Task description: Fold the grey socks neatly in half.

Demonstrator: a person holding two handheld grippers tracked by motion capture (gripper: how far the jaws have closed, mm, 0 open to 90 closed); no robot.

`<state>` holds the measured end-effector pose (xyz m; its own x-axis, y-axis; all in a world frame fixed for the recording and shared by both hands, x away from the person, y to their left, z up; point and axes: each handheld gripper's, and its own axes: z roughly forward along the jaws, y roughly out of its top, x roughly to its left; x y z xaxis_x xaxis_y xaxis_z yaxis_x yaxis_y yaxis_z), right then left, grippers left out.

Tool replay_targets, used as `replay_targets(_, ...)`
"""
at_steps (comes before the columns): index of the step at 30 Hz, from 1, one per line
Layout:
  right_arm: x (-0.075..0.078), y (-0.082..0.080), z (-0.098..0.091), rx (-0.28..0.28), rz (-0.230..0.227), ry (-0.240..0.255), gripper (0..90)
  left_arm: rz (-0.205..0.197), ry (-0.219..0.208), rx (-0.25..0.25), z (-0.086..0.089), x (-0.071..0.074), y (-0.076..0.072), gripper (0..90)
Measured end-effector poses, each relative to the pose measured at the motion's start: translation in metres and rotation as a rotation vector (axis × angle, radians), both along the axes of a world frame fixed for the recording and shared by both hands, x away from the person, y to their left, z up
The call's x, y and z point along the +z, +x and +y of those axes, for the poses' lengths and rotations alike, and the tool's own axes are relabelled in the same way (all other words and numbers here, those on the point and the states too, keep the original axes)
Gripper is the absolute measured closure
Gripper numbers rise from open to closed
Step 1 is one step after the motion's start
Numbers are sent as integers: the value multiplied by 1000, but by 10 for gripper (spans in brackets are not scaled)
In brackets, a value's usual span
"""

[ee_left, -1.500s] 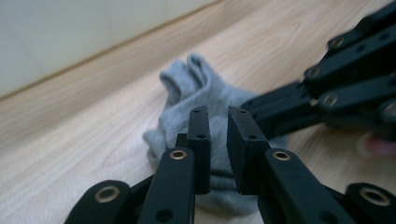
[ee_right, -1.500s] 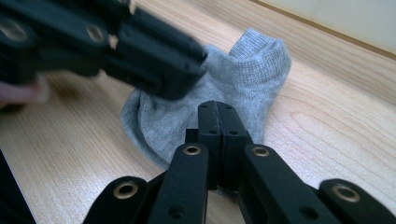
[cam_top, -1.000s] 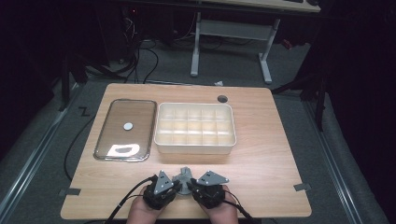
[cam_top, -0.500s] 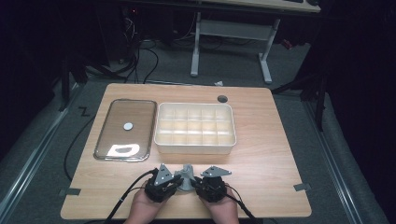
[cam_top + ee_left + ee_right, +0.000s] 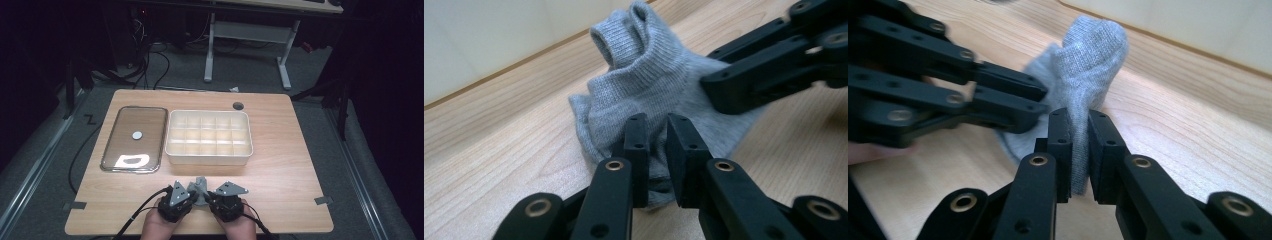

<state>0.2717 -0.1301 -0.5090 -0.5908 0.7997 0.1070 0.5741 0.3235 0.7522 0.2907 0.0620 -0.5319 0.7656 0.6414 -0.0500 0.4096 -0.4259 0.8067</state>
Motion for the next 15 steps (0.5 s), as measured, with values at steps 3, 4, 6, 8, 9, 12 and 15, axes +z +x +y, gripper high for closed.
replay_targets(3,3,-5,8,31,-20,-8,820,15,-10,-7,1,0,3,806)
replay_targets(4,3,-5,12,46,-24,-20,811,20,-14,-9,1,0,3,807)
replay_targets(6,6,-4,11,54,-33,-12,766,23,-17,-9,2,0,3,808)
replay_targets(8,12,-4,3,35,-50,20,730,20,-16,-9,2,0,3,808)
replay_targets(9,15,-4,-1,27,-57,31,725,22,-17,-10,2,0,3,808)
replay_targets(12,21,-2,-17,-21,-81,34,743,24,-19,-10,2,-1,3,808)
replay_targets(15,15,4,-27,-69,-67,-2,850,23,-17,-10,2,0,3,808)
